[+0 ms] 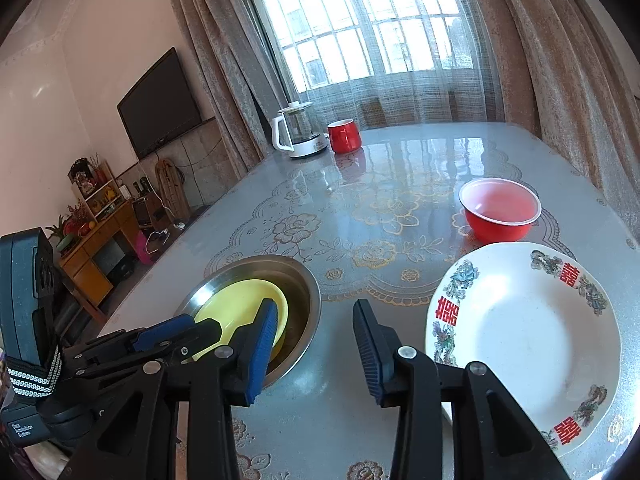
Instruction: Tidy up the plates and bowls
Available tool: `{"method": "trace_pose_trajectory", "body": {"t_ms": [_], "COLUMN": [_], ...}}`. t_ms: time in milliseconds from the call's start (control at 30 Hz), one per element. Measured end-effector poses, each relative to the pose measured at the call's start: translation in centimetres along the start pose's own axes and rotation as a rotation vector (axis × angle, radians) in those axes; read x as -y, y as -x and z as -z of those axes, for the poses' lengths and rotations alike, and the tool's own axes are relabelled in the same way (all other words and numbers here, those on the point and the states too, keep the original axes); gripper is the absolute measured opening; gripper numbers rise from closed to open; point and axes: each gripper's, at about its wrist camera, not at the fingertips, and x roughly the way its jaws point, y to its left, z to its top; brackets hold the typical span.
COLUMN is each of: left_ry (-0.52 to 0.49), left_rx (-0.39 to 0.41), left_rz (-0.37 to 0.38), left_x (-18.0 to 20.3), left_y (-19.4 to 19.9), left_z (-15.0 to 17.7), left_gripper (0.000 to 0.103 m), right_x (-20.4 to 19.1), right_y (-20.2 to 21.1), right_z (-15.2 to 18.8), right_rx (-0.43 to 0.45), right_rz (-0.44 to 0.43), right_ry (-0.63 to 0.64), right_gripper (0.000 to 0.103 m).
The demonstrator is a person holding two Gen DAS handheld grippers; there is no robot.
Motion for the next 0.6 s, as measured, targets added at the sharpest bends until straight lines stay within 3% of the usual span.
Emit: {"method": "trace_pose_trajectory", "body": {"t_ms": [133,267,600], "left_ry": [-0.011,-0.036,-0.033], "left_rx": [0.005,0.004,-0.015], "left_rz": [-0.007,-0.010,-0.009], "left_x": [0.4,0.8,1.3], "left_y": [0.1,0.0,-0.5], "left_z": [0.1,0.4,0.3], "left_gripper": [0.040,0.041,0.041], "right_x": [0.9,1.4,1.6], "right_y": [0.4,0.6,0.6], "right_z": [-0.3,-0.3,-0.1], "right_rx": [0.009,0.018,0.006], "right_rz": [0.009,0.009,0.020], "right_ry": [-0.027,-0.039,-0.042], "right_gripper": [0.040,0.048,0.048]}}
